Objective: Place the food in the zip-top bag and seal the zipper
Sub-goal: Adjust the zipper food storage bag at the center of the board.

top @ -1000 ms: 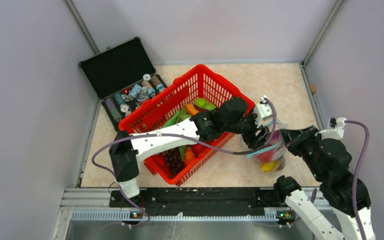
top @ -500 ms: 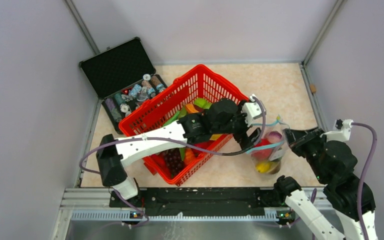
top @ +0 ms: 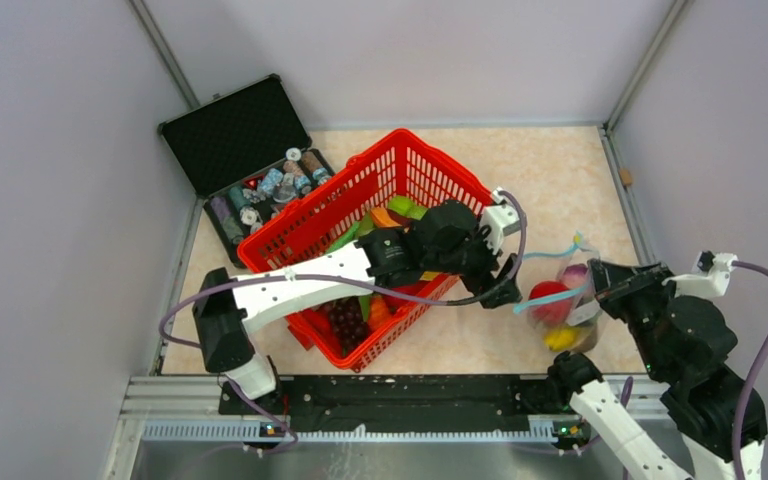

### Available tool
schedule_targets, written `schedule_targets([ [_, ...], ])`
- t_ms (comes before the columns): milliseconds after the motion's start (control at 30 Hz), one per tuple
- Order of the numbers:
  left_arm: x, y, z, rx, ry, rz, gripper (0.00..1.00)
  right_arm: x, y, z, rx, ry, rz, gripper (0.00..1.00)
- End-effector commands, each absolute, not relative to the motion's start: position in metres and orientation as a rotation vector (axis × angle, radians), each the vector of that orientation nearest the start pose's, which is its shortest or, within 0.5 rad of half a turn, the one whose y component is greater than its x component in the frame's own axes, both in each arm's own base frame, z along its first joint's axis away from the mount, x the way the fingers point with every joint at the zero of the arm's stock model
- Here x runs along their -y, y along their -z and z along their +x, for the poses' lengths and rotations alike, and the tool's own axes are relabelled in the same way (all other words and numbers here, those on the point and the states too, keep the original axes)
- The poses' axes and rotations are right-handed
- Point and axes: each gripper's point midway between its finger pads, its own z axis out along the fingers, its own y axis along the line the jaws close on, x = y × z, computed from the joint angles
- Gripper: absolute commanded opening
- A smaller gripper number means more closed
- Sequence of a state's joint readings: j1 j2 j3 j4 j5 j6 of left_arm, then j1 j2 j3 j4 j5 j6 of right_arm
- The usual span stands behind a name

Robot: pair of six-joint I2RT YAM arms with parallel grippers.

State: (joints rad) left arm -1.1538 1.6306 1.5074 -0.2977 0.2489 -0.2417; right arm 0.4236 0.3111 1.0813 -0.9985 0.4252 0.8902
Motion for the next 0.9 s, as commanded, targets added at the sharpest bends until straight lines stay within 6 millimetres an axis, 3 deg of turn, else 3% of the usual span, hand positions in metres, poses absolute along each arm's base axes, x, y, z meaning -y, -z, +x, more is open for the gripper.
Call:
schedule_targets([
  [0,0.485,-0.267,0.137,-1.95,1.249,1.07,0.82,-0.008,-0.354,0.133,-1.557,-0.6,0.711,0.06],
  [333,0.498,-0.257,0.154,-2.019,1.227,0.965,0.8,-0.004,-0.359,0.124,-1.51,-0.634,0.714,0.06],
  [600,0.49,-0.307,0.134,-1.837,1.433,0.961,0.85,0.005,-0.349,0.122,-1.522,-0.58,0.738,0.06],
  [733,0.487,-0.297,0.154,-1.895,1.341,0.863,0.86,0.005,-0.353,0.12,-1.496,-0.604,0.731,0.06],
  [867,0.495,-0.288,0.159,-1.938,1.351,0.845,0.81,0.008,-0.357,0.115,-1.471,-0.613,0.735,0.06],
])
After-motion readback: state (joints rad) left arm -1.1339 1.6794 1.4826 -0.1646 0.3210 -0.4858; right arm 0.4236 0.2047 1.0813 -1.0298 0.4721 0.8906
